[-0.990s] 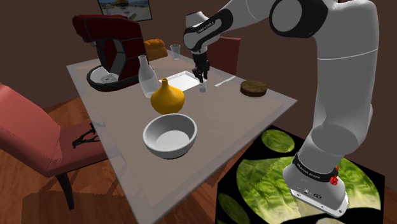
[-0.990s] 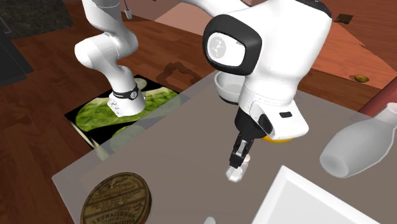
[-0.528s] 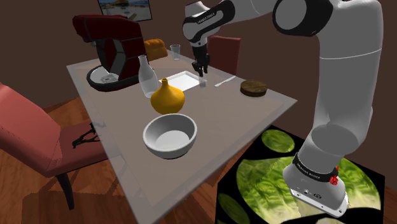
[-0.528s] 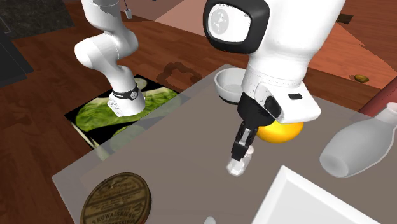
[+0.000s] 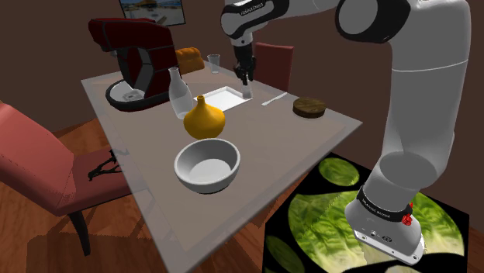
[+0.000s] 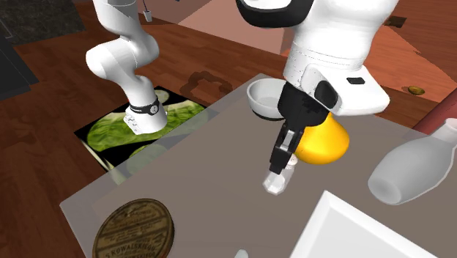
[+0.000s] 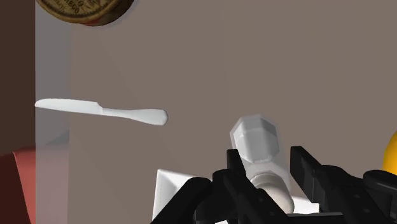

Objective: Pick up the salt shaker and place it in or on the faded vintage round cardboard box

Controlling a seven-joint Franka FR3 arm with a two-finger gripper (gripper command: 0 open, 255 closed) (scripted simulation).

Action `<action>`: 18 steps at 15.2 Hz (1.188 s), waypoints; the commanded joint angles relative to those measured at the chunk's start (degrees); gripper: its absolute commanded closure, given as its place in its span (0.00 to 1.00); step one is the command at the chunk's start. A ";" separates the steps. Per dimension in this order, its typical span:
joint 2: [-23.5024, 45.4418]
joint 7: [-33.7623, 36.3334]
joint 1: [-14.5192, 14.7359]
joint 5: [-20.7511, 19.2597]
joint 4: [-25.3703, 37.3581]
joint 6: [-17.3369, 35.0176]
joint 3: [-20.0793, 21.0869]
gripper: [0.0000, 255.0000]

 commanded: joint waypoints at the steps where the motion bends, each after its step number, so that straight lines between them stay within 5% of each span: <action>1: -0.12 -0.12 0.04 0.03 1.36 -1.50 0.02 1.00; 18: -17.77 -15.25 -8.86 -1.67 -18.84 3.16 -6.88 1.00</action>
